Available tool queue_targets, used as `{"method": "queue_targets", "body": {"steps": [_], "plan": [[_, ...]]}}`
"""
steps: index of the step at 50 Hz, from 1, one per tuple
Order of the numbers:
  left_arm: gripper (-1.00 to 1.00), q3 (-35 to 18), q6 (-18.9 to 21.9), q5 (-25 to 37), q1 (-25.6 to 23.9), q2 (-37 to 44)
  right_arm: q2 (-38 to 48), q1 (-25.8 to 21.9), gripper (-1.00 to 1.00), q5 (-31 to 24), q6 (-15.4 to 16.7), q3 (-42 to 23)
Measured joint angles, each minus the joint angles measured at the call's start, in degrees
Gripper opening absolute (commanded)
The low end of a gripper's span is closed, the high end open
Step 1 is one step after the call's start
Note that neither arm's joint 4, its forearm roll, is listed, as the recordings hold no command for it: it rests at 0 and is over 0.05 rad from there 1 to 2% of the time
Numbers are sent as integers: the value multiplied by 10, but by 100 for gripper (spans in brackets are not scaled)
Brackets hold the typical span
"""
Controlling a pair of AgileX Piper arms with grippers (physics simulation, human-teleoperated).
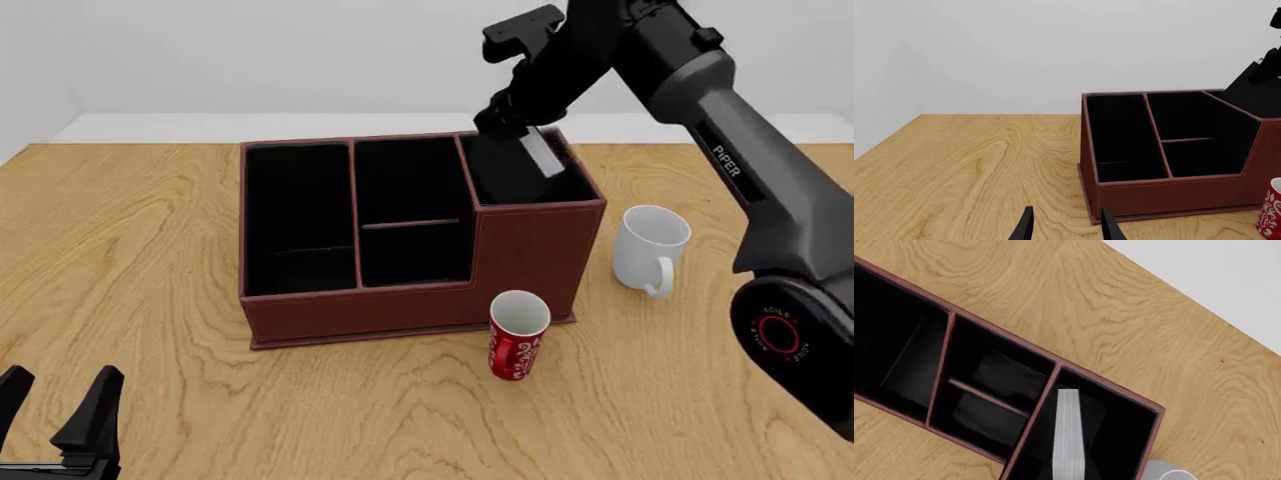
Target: Pick up the book and place it in the right compartment of the caddy.
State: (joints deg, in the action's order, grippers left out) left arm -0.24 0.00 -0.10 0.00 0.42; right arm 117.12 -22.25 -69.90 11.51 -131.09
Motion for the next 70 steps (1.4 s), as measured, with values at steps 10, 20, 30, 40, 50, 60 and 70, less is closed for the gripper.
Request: {"method": "queue_targets", "body": {"steps": [10, 20, 30, 40, 50, 60, 70], "plan": [[100, 0, 0, 0, 0, 0, 12, 3, -100, 0, -8, -4], [100, 0, 0, 0, 0, 0, 19, 5, -100, 0, -12, -7], [100, 0, 0, 0, 0, 0, 22, 6, -100, 0, -14, -8], [100, 0, 0, 0, 0, 0, 23, 8, 100, 0, -14, -7], [100, 0, 0, 0, 0, 0, 24, 16, 100, 0, -19, 2], [100, 0, 0, 0, 0, 0, 13, 16, 100, 0, -20, 11], [100, 0, 0, 0, 0, 0, -11, 10, 100, 0, -16, 27]]}}
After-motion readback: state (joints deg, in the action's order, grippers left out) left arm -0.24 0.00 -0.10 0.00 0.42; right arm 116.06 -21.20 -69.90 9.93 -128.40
